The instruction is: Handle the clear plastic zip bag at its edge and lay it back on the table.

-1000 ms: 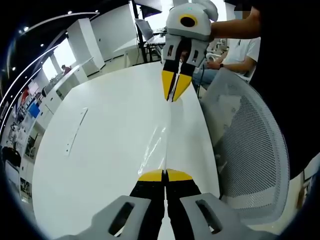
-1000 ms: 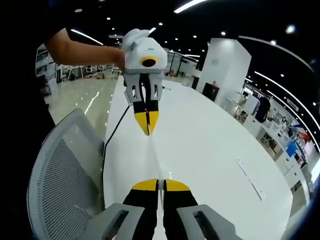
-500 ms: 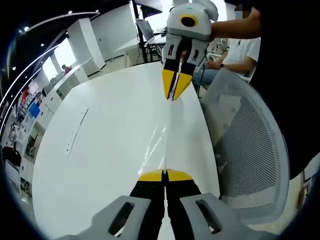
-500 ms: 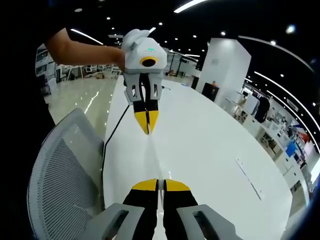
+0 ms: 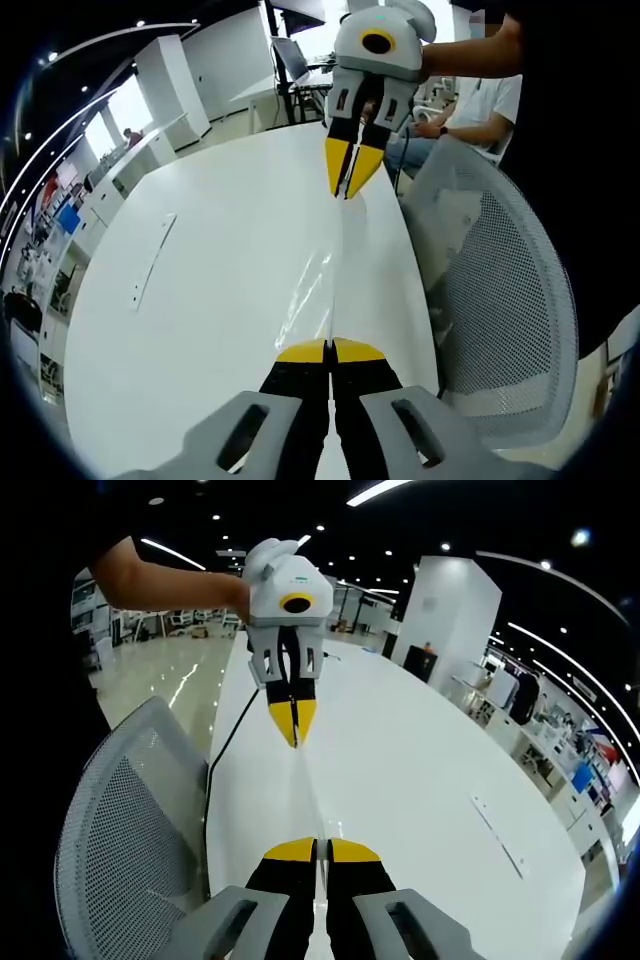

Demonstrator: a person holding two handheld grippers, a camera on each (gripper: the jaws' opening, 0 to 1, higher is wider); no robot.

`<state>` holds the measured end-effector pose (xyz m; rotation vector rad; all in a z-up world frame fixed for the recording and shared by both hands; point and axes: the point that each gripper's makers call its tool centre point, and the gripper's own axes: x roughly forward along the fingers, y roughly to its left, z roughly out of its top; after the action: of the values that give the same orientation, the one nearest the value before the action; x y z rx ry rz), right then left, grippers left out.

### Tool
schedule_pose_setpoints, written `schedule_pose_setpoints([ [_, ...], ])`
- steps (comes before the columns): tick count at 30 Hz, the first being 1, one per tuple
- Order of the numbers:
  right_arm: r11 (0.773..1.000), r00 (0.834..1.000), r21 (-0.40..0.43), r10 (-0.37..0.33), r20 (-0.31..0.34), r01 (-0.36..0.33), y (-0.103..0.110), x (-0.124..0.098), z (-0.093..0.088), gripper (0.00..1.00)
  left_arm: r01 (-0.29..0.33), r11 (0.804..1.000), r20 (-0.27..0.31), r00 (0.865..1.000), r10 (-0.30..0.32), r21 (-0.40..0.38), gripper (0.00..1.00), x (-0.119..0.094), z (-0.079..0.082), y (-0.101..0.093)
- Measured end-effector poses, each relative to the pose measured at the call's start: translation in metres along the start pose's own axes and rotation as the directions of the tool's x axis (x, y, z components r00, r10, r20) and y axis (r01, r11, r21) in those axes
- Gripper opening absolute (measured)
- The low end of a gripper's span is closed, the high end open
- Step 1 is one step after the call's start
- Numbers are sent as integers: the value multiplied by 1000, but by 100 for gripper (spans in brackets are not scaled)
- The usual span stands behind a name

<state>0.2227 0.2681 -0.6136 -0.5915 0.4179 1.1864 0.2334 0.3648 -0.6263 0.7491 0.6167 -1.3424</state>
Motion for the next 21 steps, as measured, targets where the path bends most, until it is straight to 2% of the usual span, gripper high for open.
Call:
schedule_pose_setpoints([
  [21,1000,1000,1,2,-4,-2,0,-1,-2,0,4,1000,-4,1000,-4,-8,0,-1,-2,-3],
])
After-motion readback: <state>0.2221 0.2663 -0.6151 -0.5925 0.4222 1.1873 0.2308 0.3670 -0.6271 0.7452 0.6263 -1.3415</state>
